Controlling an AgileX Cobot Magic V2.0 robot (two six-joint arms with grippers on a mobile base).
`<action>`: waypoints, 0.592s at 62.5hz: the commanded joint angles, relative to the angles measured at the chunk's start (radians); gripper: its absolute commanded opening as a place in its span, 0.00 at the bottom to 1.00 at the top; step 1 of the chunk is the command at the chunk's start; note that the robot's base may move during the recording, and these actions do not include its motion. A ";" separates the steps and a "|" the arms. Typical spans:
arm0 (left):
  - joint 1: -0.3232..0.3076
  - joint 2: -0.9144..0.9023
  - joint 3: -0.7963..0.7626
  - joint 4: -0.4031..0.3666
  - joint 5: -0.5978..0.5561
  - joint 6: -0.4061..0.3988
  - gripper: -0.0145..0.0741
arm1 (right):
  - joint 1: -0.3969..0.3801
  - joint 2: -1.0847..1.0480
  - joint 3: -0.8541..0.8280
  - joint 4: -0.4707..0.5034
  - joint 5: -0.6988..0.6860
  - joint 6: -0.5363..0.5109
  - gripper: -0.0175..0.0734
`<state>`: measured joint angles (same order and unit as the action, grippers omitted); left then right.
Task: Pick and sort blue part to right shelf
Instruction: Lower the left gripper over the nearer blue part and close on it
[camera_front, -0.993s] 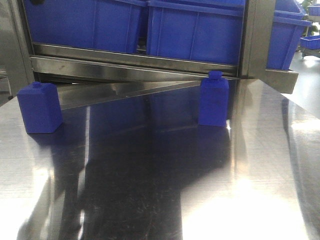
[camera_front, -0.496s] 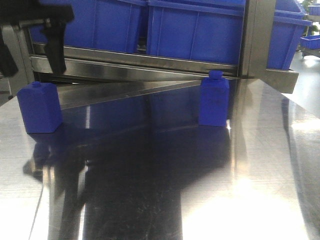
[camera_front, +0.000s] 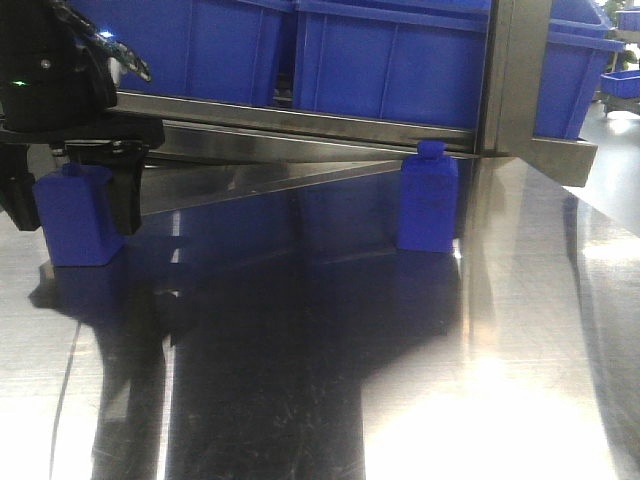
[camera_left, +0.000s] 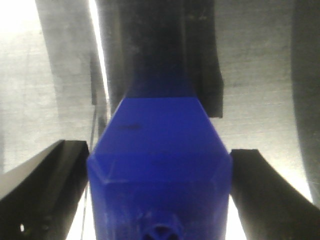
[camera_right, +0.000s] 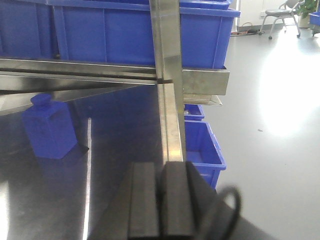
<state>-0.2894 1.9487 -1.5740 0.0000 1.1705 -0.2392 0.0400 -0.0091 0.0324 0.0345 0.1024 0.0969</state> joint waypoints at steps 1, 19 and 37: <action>-0.005 -0.047 -0.030 0.000 -0.006 -0.009 0.81 | -0.002 -0.022 -0.023 0.001 -0.094 -0.005 0.23; -0.005 -0.047 -0.032 0.000 -0.002 -0.009 0.53 | -0.002 -0.022 -0.023 0.001 -0.094 -0.005 0.23; -0.005 -0.047 -0.034 0.045 0.004 -0.001 0.47 | -0.002 -0.022 -0.023 0.001 -0.094 -0.005 0.23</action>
<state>-0.2894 1.9487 -1.5761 0.0245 1.1687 -0.2392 0.0400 -0.0091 0.0324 0.0345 0.1024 0.0969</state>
